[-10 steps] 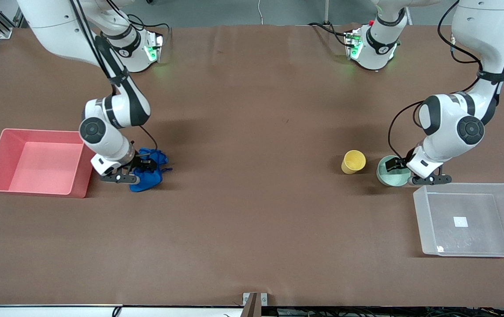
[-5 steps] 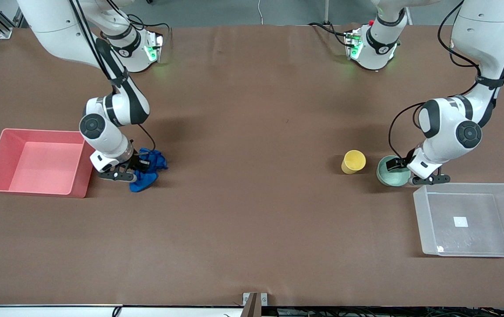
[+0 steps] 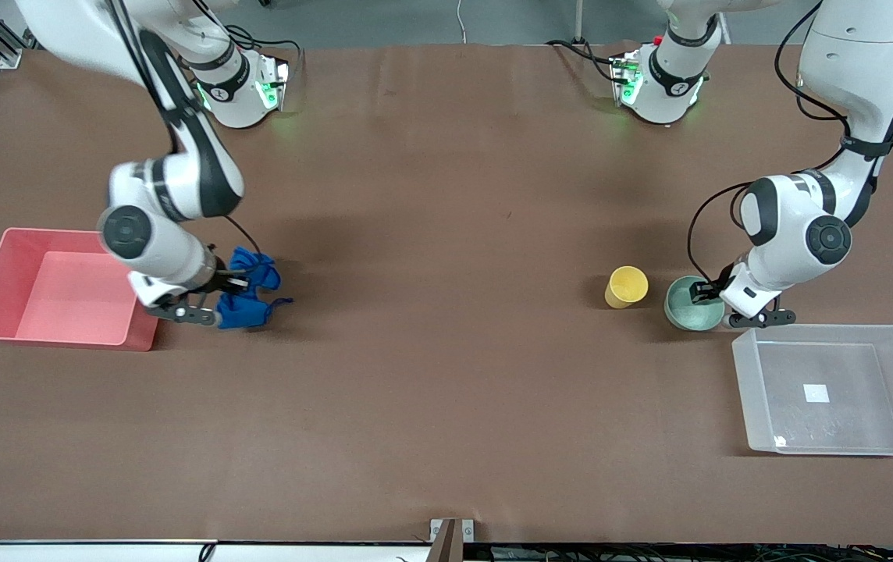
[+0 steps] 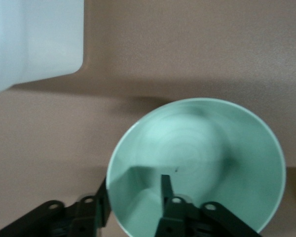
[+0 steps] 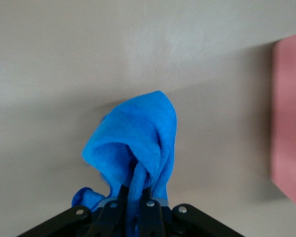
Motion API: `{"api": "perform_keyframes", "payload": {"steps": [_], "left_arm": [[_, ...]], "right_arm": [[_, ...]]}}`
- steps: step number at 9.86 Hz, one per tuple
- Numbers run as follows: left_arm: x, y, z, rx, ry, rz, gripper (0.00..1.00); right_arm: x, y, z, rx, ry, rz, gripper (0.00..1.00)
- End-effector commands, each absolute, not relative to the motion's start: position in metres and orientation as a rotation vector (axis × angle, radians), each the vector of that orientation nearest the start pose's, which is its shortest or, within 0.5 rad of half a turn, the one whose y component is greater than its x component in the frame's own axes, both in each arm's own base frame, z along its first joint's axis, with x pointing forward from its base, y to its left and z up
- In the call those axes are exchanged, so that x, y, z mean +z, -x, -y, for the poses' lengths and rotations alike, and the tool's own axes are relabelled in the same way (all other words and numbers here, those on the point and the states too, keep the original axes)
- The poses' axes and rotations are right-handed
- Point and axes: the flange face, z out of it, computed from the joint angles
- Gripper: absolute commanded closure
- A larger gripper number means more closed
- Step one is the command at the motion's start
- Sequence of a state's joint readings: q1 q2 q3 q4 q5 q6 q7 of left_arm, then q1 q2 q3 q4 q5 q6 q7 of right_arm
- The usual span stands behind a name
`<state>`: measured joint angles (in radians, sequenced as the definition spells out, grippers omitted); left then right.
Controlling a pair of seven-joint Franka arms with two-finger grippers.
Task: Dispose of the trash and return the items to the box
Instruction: 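Drop the cloth into the pink bin while the left gripper lifts the bowl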
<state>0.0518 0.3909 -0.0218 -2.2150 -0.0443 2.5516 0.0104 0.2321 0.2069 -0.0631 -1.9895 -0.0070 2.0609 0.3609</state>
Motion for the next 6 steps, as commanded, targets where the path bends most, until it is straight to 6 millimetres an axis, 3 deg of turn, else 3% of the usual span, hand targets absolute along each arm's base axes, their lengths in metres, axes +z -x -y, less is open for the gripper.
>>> {"api": "perform_keyframes", "payload": {"steps": [1,2,3,4,5,6], "left_arm": [[0.177,-0.544,-0.015,0.094,3.175,0.069,1.00],[0.177,-0.544,-0.015,0.094,3.175,0.066,1.00],[0.177,-0.544,-0.015,0.094,3.175,0.066,1.00],[0.181,-0.546,-0.016,0.081,3.175,0.063,1.00],[0.196,-0.549,-0.016,0.047,3.176,0.041,1.00],[0.217,-0.558,-0.017,-0.016,3.175,0.032,1.00]], "right_arm": [[0.468,-0.602,-0.063,0.188,3.168,-0.331,0.99],[0.489,-0.606,-0.018,0.195,3.171,-0.264,0.99],[0.492,-0.606,0.043,0.187,3.178,-0.234,0.99],[0.491,-0.604,0.091,0.145,3.189,-0.179,0.99],[0.479,-0.600,0.142,0.126,3.189,-0.080,0.99],[0.439,-0.597,0.184,0.162,3.177,-0.002,0.99]]}}
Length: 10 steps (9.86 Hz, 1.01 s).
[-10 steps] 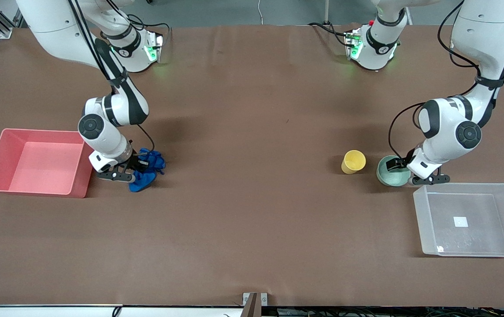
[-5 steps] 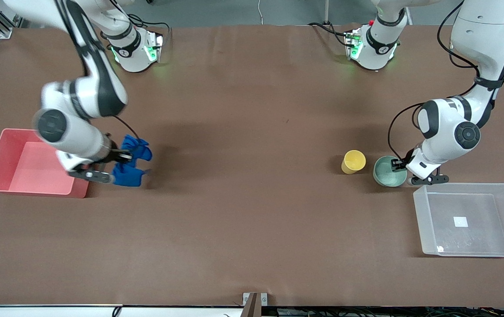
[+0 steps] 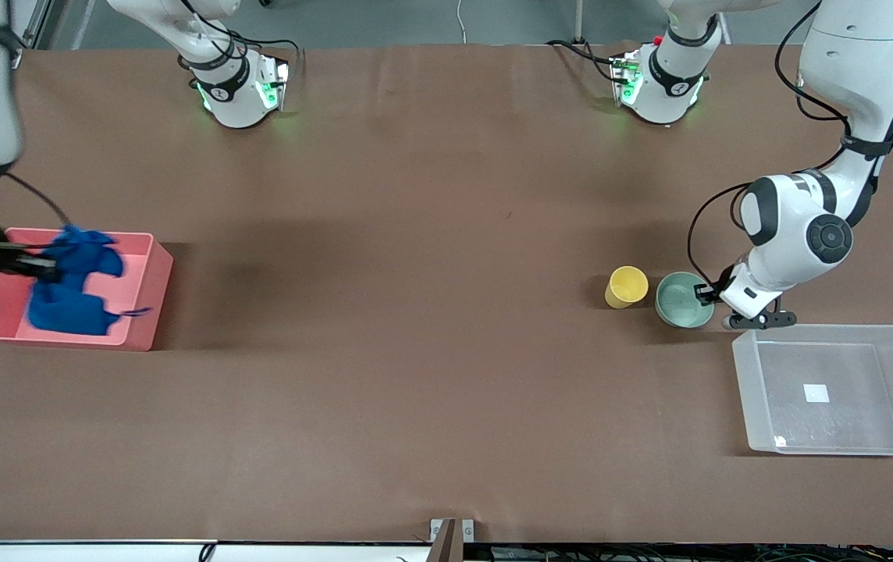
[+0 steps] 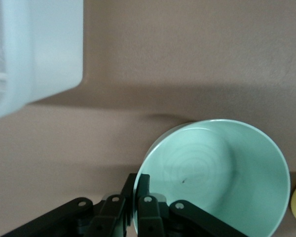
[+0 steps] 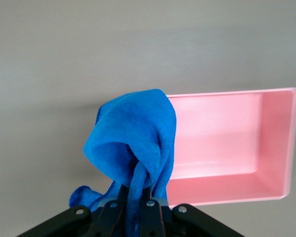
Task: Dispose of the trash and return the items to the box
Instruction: 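Drop the cloth into the pink bin while the left gripper lifts the bowl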
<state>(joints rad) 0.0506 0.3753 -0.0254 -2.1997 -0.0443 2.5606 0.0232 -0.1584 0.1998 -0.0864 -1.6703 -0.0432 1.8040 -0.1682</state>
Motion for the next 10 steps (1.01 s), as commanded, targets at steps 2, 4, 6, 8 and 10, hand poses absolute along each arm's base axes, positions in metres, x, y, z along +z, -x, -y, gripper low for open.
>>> {"api": "perform_keyframes", "payload": {"steps": [2,4,6,8,10], "left_arm": [[0.272,-0.589,-0.016,-0.054,3.179,-0.008,1.00],[0.335,-0.630,-0.018,-0.065,3.187,-0.012,1.00],[0.366,-0.671,-0.034,-0.107,3.192,-0.093,1.00],[0.364,-0.704,-0.093,-0.079,3.193,-0.169,1.00],[0.351,-0.717,-0.128,-0.049,3.190,-0.215,1.00]], "right_arm": [[0.363,-0.571,0.230,0.120,3.174,0.065,0.99],[0.291,-0.557,0.233,0.083,3.183,0.059,0.98],[0.254,-0.560,0.238,0.082,3.181,0.143,0.57],[0.270,-0.569,0.236,0.044,3.188,0.154,0.00],[0.345,-0.583,0.218,-0.090,3.210,0.137,0.00]]}}
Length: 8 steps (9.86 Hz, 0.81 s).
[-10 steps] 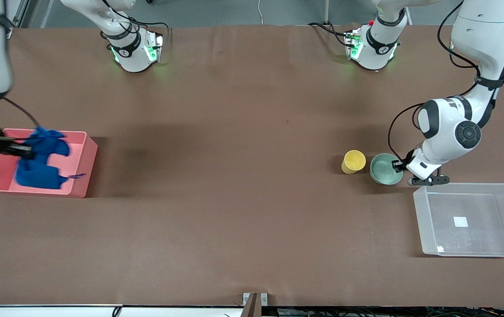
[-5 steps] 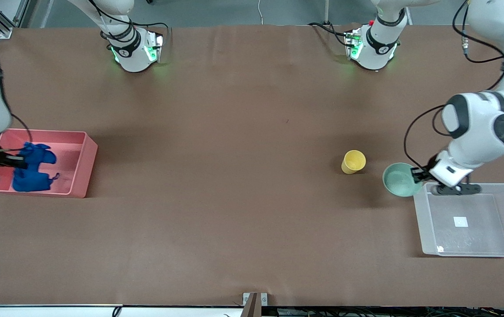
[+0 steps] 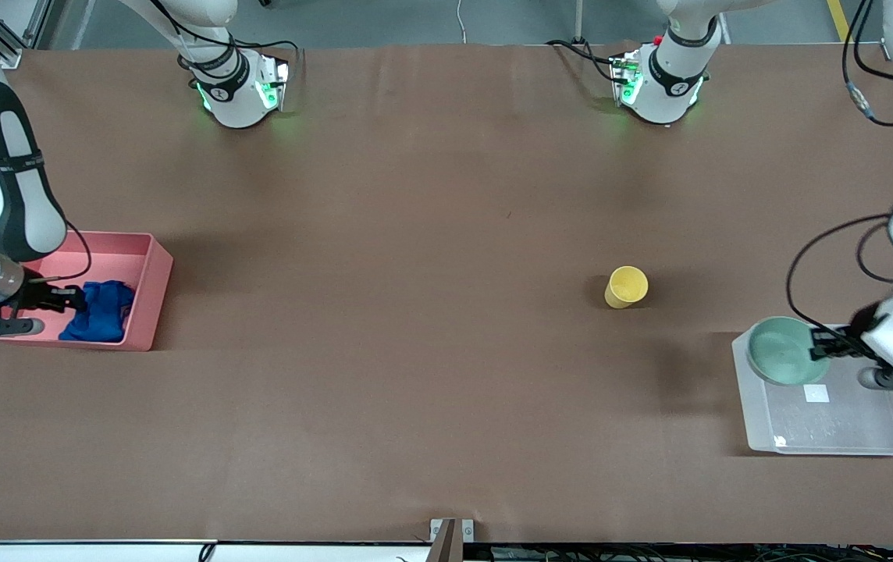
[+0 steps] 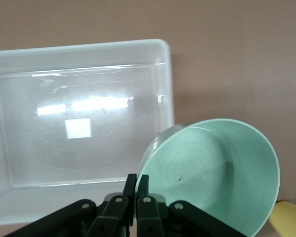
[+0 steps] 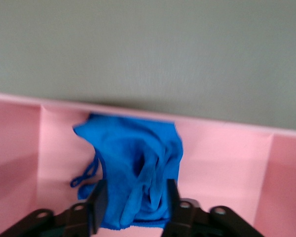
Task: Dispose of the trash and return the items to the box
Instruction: 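Lower the green bowl into the clear box and open the left gripper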
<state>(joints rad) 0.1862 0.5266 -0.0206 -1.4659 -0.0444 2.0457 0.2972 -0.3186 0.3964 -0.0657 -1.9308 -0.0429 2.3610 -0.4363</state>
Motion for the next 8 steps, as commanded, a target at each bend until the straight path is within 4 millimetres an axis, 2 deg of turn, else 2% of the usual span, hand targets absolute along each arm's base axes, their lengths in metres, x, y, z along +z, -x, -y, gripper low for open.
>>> {"api": "perform_keyframes", "payload": {"steps": [1,3,5,6,7,8], "left_arm": [[0.339,-0.725,-0.151,-0.060,3.180,-0.259,1.00],[0.307,-0.732,-0.190,-0.065,3.162,-0.268,1.00],[0.275,-0.734,-0.212,-0.106,3.122,-0.232,1.00],[0.263,-0.734,-0.215,-0.113,3.116,-0.226,1.00],[0.251,-0.732,-0.221,-0.100,3.113,-0.209,1.00],[0.237,-0.730,-0.221,-0.086,3.116,-0.197,1.00]], "right_arm": [[0.389,-0.583,0.206,-0.151,3.217,0.060,0.00],[0.473,-0.577,0.161,-0.260,3.207,-0.094,0.00],[0.550,-0.559,0.117,-0.192,3.198,-0.163,0.00],[0.588,-0.553,0.107,-0.118,3.195,-0.192,0.00],[0.635,-0.547,0.103,-0.089,3.190,-0.214,0.00],[0.658,-0.538,0.095,-0.035,3.182,-0.218,0.00]]}}
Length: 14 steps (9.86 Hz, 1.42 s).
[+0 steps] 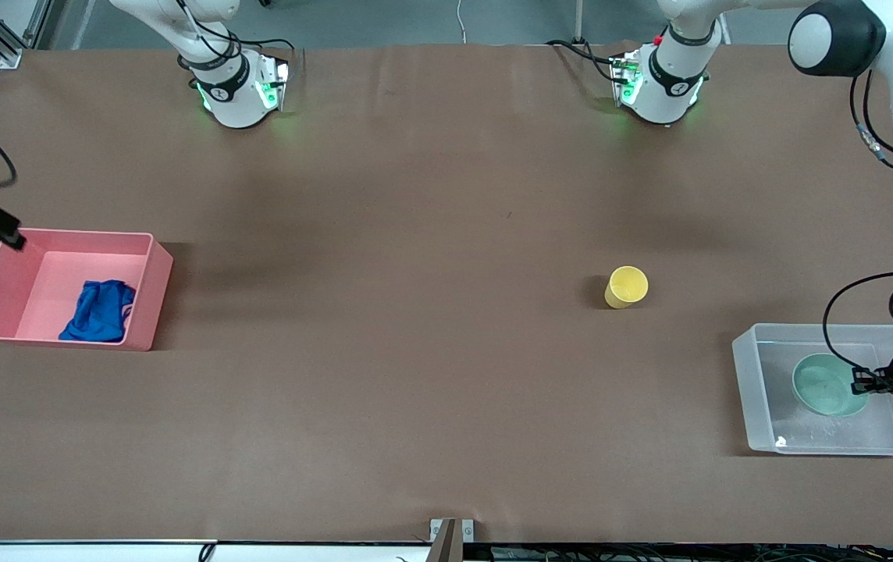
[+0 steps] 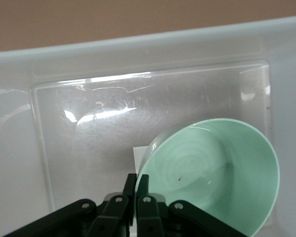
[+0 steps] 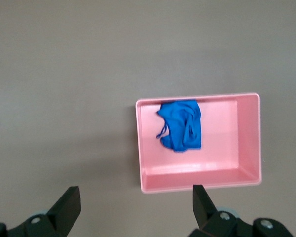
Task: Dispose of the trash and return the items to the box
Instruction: 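Lower the green bowl into the clear box and open the left gripper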
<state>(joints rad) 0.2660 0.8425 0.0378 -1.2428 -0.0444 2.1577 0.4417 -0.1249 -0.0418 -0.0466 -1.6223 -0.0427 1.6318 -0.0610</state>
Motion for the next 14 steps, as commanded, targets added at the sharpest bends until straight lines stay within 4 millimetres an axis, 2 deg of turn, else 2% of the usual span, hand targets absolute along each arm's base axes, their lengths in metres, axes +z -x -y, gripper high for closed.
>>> {"api": "perform_keyframes", "payload": {"steps": [1,2,3,4,5,6,8,9,10,11,12,14], "left_arm": [[0.229,-0.728,-0.221,-0.068,3.122,-0.184,0.98],[0.226,-0.726,-0.220,-0.059,3.129,-0.173,0.93],[0.225,-0.726,-0.219,-0.062,3.134,-0.168,0.77],[0.230,-0.728,-0.213,-0.068,3.126,-0.172,0.36],[0.244,-0.730,-0.212,-0.090,3.116,-0.167,0.11],[0.261,-0.732,-0.207,-0.109,3.114,-0.175,0.02],[0.317,-0.731,-0.191,-0.139,3.116,-0.204,0.00],[0.344,-0.730,-0.166,-0.136,3.136,-0.252,0.00],[0.366,-0.721,-0.133,-0.095,3.162,-0.241,0.00],[0.377,-0.706,-0.099,-0.066,3.168,-0.251,0.00],[0.377,-0.688,-0.074,-0.020,3.175,-0.262,0.00],[0.364,-0.644,-0.017,0.036,3.182,-0.216,0.00]], "right_arm": [[0.656,-0.540,0.090,-0.033,3.175,-0.219,0.00],[0.657,-0.542,0.088,-0.041,3.173,-0.216,0.00],[0.658,-0.541,0.087,-0.035,3.168,-0.218,0.00],[0.656,-0.540,0.085,-0.020,3.147,-0.229,0.00],[0.657,-0.540,0.084,-0.023,3.141,-0.240,0.00],[0.656,-0.540,0.082,-0.016,3.141,-0.233,0.00],[0.656,-0.542,0.077,-0.023,3.141,-0.237,0.00],[0.655,-0.541,0.078,-0.019,3.141,-0.240,0.00],[0.657,-0.542,0.078,-0.037,3.143,-0.240,0.00],[0.658,-0.543,0.077,-0.045,3.143,-0.238,0.00],[0.658,-0.544,0.076,-0.057,3.142,-0.235,0.00],[0.660,-0.546,0.078,-0.093,3.142,-0.240,0.00]]}}
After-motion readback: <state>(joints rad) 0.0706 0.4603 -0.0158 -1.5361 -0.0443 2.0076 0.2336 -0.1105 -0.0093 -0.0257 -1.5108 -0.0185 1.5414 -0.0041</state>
